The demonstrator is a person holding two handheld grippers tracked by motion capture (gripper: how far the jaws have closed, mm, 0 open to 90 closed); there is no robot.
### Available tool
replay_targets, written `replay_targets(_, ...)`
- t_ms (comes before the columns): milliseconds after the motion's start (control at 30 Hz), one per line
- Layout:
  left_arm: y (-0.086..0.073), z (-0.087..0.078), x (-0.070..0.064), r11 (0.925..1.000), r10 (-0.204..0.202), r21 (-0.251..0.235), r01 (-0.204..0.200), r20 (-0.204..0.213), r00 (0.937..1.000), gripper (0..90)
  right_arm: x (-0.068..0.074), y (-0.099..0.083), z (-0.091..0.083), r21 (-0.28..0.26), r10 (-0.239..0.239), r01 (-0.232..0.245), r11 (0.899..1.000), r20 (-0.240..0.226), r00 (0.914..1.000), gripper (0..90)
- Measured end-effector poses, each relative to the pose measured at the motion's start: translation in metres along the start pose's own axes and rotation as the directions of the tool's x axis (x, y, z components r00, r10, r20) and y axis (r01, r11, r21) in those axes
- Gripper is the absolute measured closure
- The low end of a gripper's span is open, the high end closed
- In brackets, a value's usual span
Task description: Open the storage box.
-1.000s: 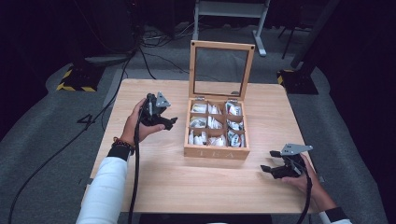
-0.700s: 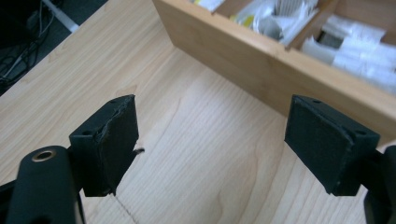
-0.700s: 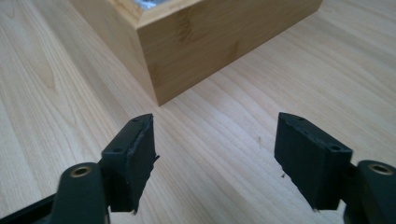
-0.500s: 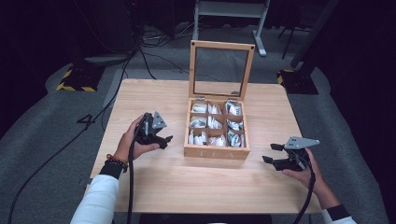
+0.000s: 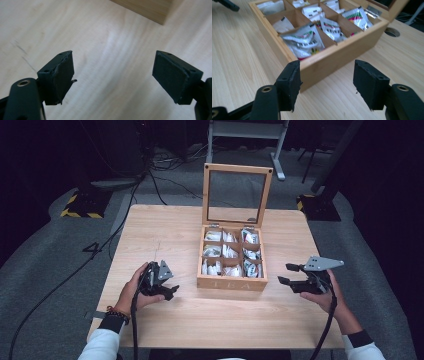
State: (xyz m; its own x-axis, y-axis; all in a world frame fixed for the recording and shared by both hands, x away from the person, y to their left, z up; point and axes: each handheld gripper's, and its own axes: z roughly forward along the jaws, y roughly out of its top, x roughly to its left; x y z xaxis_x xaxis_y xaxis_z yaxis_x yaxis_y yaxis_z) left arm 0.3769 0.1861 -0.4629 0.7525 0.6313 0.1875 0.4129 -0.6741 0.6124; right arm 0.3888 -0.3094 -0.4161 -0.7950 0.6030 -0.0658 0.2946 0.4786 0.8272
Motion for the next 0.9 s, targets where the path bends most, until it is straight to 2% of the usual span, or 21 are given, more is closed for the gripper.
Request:
replay_targets(33,-0.002,-0.001,0.0,0.9999,-0.013,-0.006,0.013,0.009,0.9999,18.2,0.001,0.004,0.002,-0.003,-0.007,0.007,1.0,-0.005,1.0,38.9)
replay_targets(67,-0.004,-0.003,-0.001,0.9995,-0.026,-0.019,0.026,0.001,0.9997,18.2,0.003,0.008,0.003,-0.005,-0.016,0.016,1.0,-0.005,0.9999,39.6)
replay_targets(100,-0.007,-0.005,-0.003,0.9986,-0.03,-0.045,0.029,-0.024,0.9993,18.2,0.004,0.013,0.005,-0.008,-0.015,0.015,1.0,-0.013,0.9998,40.8)
replay_targets(167,-0.01,-0.005,-0.007,0.9993,-0.015,-0.036,0.013,-0.044,0.9989,19.1,0.007,0.02,0.01,-0.01,-0.027,0.027,1.0,-0.029,0.9992,41.4)
replay_targets(233,-0.013,-0.006,-0.008,0.9995,-0.023,-0.02,0.022,-0.01,0.9997,18.1,0.011,0.028,0.016,-0.012,-0.037,0.037,0.999,-0.041,0.9985,41.9)
replay_targets(300,-0.019,-0.008,-0.013,0.9988,-0.022,-0.043,0.021,-0.032,0.9992,18.1,0.014,0.035,0.022,-0.016,-0.051,0.05,0.999,-0.055,0.9972,42.1)
replay_targets(567,-0.035,-0.006,-0.024,0.9999,-0.015,-0.007,0.015,-0.002,0.9999,18.0,0.03,0.066,0.053,-0.006,-0.101,0.101,0.995,-0.131,0.9862,46.6)
replay_targets(600,-0.037,-0.005,-0.025,0.9999,-0.013,-0.006,0.013,0.003,0.9999,17.9,0.032,0.069,0.057,-0.002,-0.105,0.106,0.994,-0.15,0.9831,47.1)
replay_targets(700,-0.042,-0.006,-0.028,1.0,-0.009,-0.002,0.009,0.016,0.9998,17.8,0.038,0.078,0.068,0.01,-0.123,0.126,0.992,-0.164,0.9788,48.8)
replay_targets(900,-0.053,-0.009,-0.027,0.999,-0.039,-0.018,0.039,0.049,0.9981,17.6,0.046,0.086,0.095,0.057,-0.14,0.154,0.986,-0.196,0.9706,51.4)
